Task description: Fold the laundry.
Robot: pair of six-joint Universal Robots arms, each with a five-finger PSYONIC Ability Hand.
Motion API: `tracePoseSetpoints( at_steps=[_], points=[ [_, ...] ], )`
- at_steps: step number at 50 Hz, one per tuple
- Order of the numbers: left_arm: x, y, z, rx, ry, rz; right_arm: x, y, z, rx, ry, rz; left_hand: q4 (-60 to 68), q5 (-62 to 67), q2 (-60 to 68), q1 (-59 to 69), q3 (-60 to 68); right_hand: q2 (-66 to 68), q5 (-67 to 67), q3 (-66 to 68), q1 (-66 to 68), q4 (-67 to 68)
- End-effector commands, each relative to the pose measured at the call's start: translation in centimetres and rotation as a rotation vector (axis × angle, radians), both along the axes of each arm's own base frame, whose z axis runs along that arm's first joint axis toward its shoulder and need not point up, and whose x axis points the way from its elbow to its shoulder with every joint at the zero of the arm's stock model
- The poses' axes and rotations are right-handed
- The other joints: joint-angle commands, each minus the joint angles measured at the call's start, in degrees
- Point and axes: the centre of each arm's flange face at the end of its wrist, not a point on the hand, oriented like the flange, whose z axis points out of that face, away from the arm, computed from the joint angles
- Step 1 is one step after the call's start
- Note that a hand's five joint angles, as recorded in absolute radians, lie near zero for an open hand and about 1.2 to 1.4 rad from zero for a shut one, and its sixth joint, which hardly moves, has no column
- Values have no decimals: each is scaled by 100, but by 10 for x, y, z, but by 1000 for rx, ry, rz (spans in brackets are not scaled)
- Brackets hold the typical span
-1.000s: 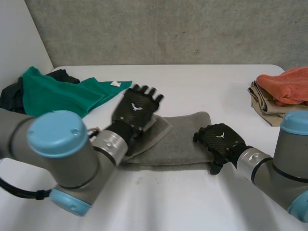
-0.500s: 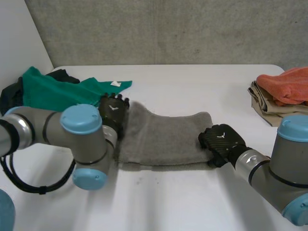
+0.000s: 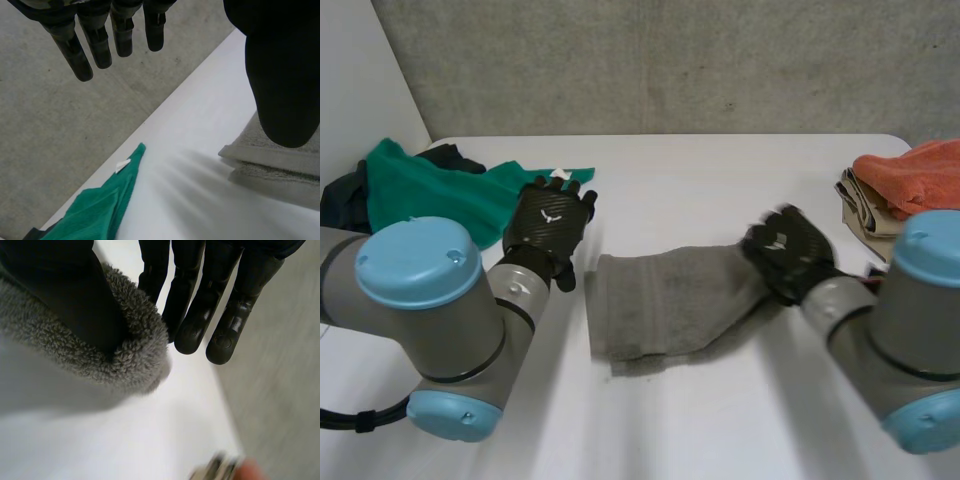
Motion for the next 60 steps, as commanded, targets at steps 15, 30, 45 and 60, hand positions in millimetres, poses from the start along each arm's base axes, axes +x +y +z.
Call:
tracePoseSetpoints(
  at_steps=[15,30,45,60],
  points=[
    [20,-6,15,42,142,70,93,69,-10,96,-247,299,-47,-109,-63,12,-112,-5735,-5584,-5781,-4439,-5810],
    [-33,32,15,96,239,-98,47,5,17,705,-696,-3,105,42,89,164,39,-5735,-5584,-5781,-4439,-5810],
    [-29,21,-64,282,-140,12,56,-12,-35,693,-453,-68,307,244,291,366,241,-5735,-5584,-5781,-4439,-5810],
    [-35,18,18,83,-5,-63,44,-10,18,535,-475,-50,172,109,156,231,106,-5735,-5584,-5781,-4439,-5810]
  ],
)
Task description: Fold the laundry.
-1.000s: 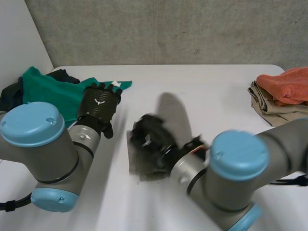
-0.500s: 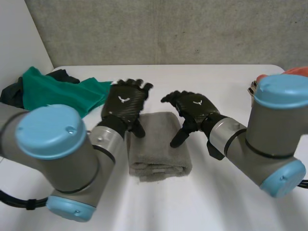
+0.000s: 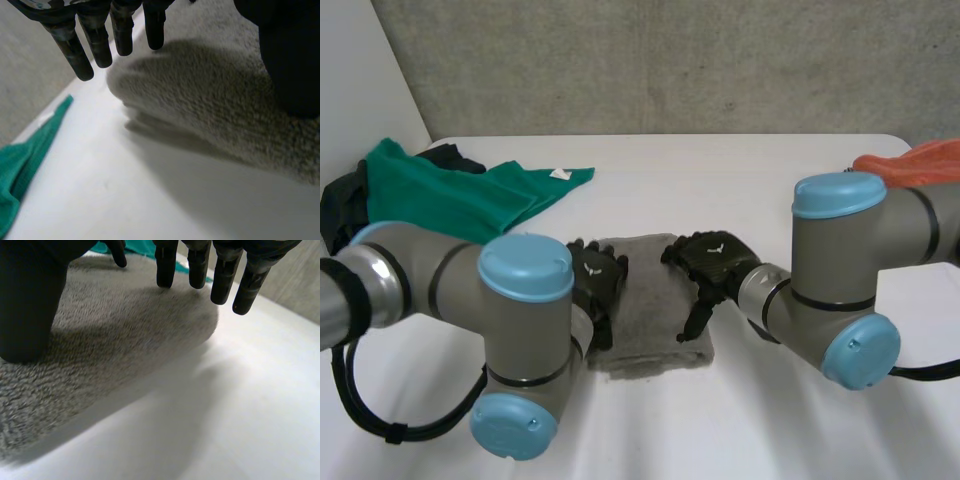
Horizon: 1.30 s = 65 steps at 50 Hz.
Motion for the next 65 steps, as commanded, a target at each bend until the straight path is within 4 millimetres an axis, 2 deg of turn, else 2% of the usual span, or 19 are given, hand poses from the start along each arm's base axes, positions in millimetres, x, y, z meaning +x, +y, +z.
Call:
tracePoseSetpoints(
  at_steps=[1,3,7,8,11,14,17,18,29,32,35,40,45,48,53,60,63,64,65],
  points=[
    [-1,-2,80,-157,176,-52,-12,5,49,-111,-53,-44,158,109,147,211,106,-259,-389,-216,-143,-334],
    [2,-3,93,-179,201,-72,-14,9,53,-129,-60,-50,142,92,130,194,89,-259,-389,-216,-143,-334],
    [7,3,122,-222,257,-166,-19,21,42,-134,-49,-40,141,92,130,194,89,-259,-389,-216,-143,-334],
    [9,6,133,-239,278,-211,-20,31,36,-132,-43,-26,141,92,130,194,89,-259,-389,-216,-143,-334],
    [14,11,147,-245,305,-310,-20,50,30,-143,-55,7,175,126,163,228,123,-259,-389,-216,-143,-334],
    [13,15,150,-224,329,-388,-11,72,14,-152,-55,67,175,126,164,228,123,-259,-389,-216,-143,-334],
    [13,21,145,-148,353,-472,-2,84,0,-171,-47,112,192,143,180,245,140,-259,-389,-216,-143,-334],
    [14,23,144,-109,363,-499,2,88,-11,-190,-32,131,192,143,180,245,140,-259,-389,-216,-143,-334],
    [15,26,142,-73,369,-521,18,74,-42,-307,43,170,209,160,197,261,157,-259,-389,-216,-143,-334],
    [15,26,142,-72,369,-523,22,69,-47,-315,50,168,209,160,197,261,157,721,591,764,837,646],
    [15,25,142,-72,370,-519,26,63,-45,-329,33,155,209,160,197,261,157,2387,2257,2430,2503,2312],
    [15,25,142,-73,371,-516,30,58,-39,-370,11,151,226,176,214,278,173,3230,3100,3273,3346,3155],
    [15,25,142,-73,371,-516,35,51,-43,-376,10,148,226,176,214,278,173,3819,3689,3862,3935,3744],
    [16,25,143,-74,372,-517,37,49,-42,-380,4,145,226,176,214,278,173,3753,3623,3796,3869,3678],
    [16,24,143,-76,372,-515,39,46,-36,-384,-10,134,226,176,214,278,173,1316,1187,1360,1433,1241],
    [16,23,143,-77,372,-512,37,42,-33,-353,-50,105,242,193,231,295,190,1296,1166,1339,1412,1221],
    [16,24,143,-76,372,-514,38,38,-34,-338,-71,98,242,193,231,295,190,2670,2540,2713,2786,2595],
    [16,24,143,-76,372,-514,40,37,-34,-333,-76,96,242,193,231,295,190,4474,4345,4517,4591,4399],
    [16,23,143,-77,372,-512,40,36,-35,-331,-76,94,242,193,231,295,190,5175,5045,5218,5291,5100]
  ],
)
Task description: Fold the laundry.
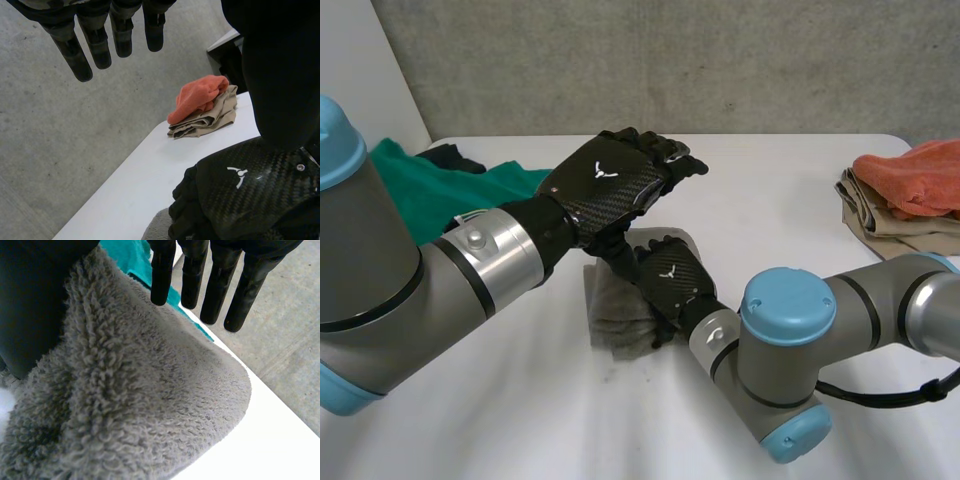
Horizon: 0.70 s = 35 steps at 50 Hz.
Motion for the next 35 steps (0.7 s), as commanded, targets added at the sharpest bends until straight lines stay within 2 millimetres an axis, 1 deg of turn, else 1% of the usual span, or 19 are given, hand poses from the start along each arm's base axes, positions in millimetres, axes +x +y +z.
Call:
tracePoseSetpoints(
  at_steps=[1,2,6,7,9,10,12,13,16,17,20,21,24,25,28,29,32,33,35],
  points=[
    [0,0,0,1,1,1,3,-8,-3,35,-38,-13,243,193,229,295,189,4458,4533,4499,4816,4508],
    [0,0,0,0,0,1,3,-10,-3,36,-37,-18,243,193,229,295,189,5215,5290,5256,5573,5265],
    [0,0,0,-3,0,1,-7,-29,5,19,-40,-62,259,209,245,312,206,5268,5342,5308,5625,5317],
    [1,-1,2,-7,2,4,-13,-40,14,0,-50,-88,276,226,262,328,223,5268,5342,5308,5625,5317],
    [2,-2,3,-11,5,8,-20,-52,27,-26,-63,-115,276,226,262,329,223,5268,5342,5308,5625,5317],
    [4,-3,6,-17,8,16,-27,-64,38,-52,-74,-140,276,226,262,329,223,5268,5342,5308,5625,5317],
    [6,-6,9,-25,15,27,-35,-78,49,-86,-82,-162,276,226,262,329,223,5268,5342,5308,5625,5317],
    [7,-7,10,-27,15,30,-43,-94,59,-128,-86,-188,293,243,279,345,240,5268,5342,5308,5625,5317],
    [10,-9,14,-36,22,42,-51,-114,75,-202,-91,-202,277,227,262,329,223,5268,5342,5308,5625,5317],
    [12,-10,16,-40,26,48,-52,-125,88,-258,-101,-193,293,243,279,345,240,5268,5342,5308,5625,5317],
    [14,-12,18,-47,30,56,-58,-145,108,-332,-129,-182,293,243,279,345,240,5268,5342,5308,5625,5317],
    [15,-13,19,-50,31,61,-65,-159,123,-386,-149,-188,293,243,279,345,240,5268,5342,5308,5625,5317],
    [15,-13,20,-51,33,62,-82,-184,146,-469,-175,-216,293,243,279,345,240,5268,5342,5308,5625,5317],
    [15,-13,20,-52,34,62,-94,-199,161,-531,-189,-236,293,243,279,345,240,5268,5342,5308,5625,5317],
    [16,-13,21,-53,36,64,-117,-220,185,-615,-214,-281,293,243,279,345,240,5268,5342,5308,5625,5317],
    [16,-13,20,-50,34,64,-134,-234,197,-663,-230,-311,293,243,279,345,240,5268,5342,5308,5625,5317],
    [16,-13,21,-53,36,64,-166,-255,209,-711,-250,-349,293,243,279,345,240,5268,5342,5308,5625,5317],
    [16,-13,20,-51,35,64,-184,-267,212,-730,-257,-356,293,243,279,345,240,5268,5342,5308,5625,5317],
    [16,-13,20,-51,35,64,-200,-277,210,-742,-260,-353,293,243,279,345,240,5268,5342,5308,5625,5317]
  ],
)
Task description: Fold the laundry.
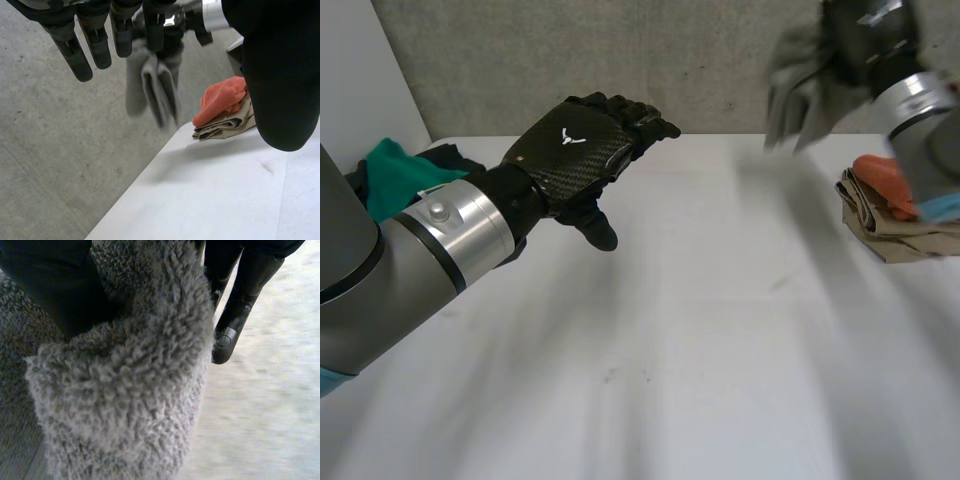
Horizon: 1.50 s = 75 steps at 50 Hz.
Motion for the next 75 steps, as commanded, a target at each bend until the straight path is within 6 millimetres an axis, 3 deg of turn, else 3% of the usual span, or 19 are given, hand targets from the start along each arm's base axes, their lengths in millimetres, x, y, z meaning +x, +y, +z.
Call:
tracePoseSetpoints(
  at_steps=[1,5,8,11,13,17,22,38,39,40,41,49,55,59,62,67,70,73,75],
  points=[
    [0,0,0,2,-1,-1,-81,-54,20,-115,-42,-53,293,238,279,345,230,1256,1688,1334,2692,1188],
    [0,0,0,0,0,-1,-130,-82,-17,-98,-20,-57,293,238,279,345,230,1256,1688,1334,2692,1188],
    [-1,0,0,-3,2,-4,-153,-93,-44,-68,-18,-66,293,238,279,345,230,1256,1688,1334,2692,1188],
    [-2,1,-2,2,-2,-9,-182,-102,-97,23,-23,-89,293,238,279,345,230,1256,1688,1334,2692,1188],
    [-3,0,-4,4,-4,-7,-200,-102,-131,90,-23,-114,293,238,279,345,230,1256,1688,1334,2692,1188],
    [-4,-1,-6,0,-3,-9,-219,-93,-173,171,-24,-133,293,238,279,346,230,1256,1688,1334,2692,1188],
    [-4,0,-8,6,-6,-10,-250,-78,-192,206,-7,-142,310,255,296,362,246,1256,1688,1334,2692,1188],
    [-5,1,-8,7,-5,-7,-247,-64,-156,172,14,-116,310,255,296,362,246,1256,1688,1334,2692,1188],
    [-4,1,-8,6,-4,-7,-247,-63,-156,175,12,-117,310,255,296,362,246,446,878,524,1882,378],
    [-5,2,-7,4,-4,-9,-246,-60,-155,185,8,-118,310,255,296,362,246,-1727,-1295,-1649,-291,-1795],
    [-5,2,-7,4,-4,-9,-245,-58,-155,192,5,-118,293,238,279,346,230,-2498,-2066,-2420,-1063,-2566],
    [-10,11,-6,4,-2,-36,-242,-21,-140,350,-54,-141,293,238,279,345,230,-5744,-5312,-5666,-4308,-5812],
    [-12,16,-5,3,-1,-50,-292,15,-115,511,-128,-276,276,221,262,329,213,-5744,-5312,-5666,-4308,-5812],
    [-12,17,-4,1,1,-52,-338,39,-103,590,-92,-435,276,221,262,329,213,-5744,-5312,-5666,-4308,-5812],
    [-13,17,-4,5,4,-55,-363,48,-91,596,-29,-525,259,204,246,312,196,-5744,-5312,-5666,-4308,-5812],
    [-15,22,-1,18,24,-78,-414,52,-50,572,59,-889,276,221,262,329,213,-5744,-5312,-5666,-4308,-5812],
    [-17,25,0,21,31,-88,-427,48,-28,486,55,-1065,243,187,229,295,179,-5744,-5312,-5666,-4308,-5812],
    [-16,24,3,10,37,-85,-394,28,-9,369,66,-1006,209,154,195,261,146,-5744,-5312,-5666,-4308,-5812],
    [-14,22,10,-12,50,-73,-343,10,4,247,41,-872,192,137,178,245,129,-5744,-5312,-5666,-4308,-5812]
  ],
)
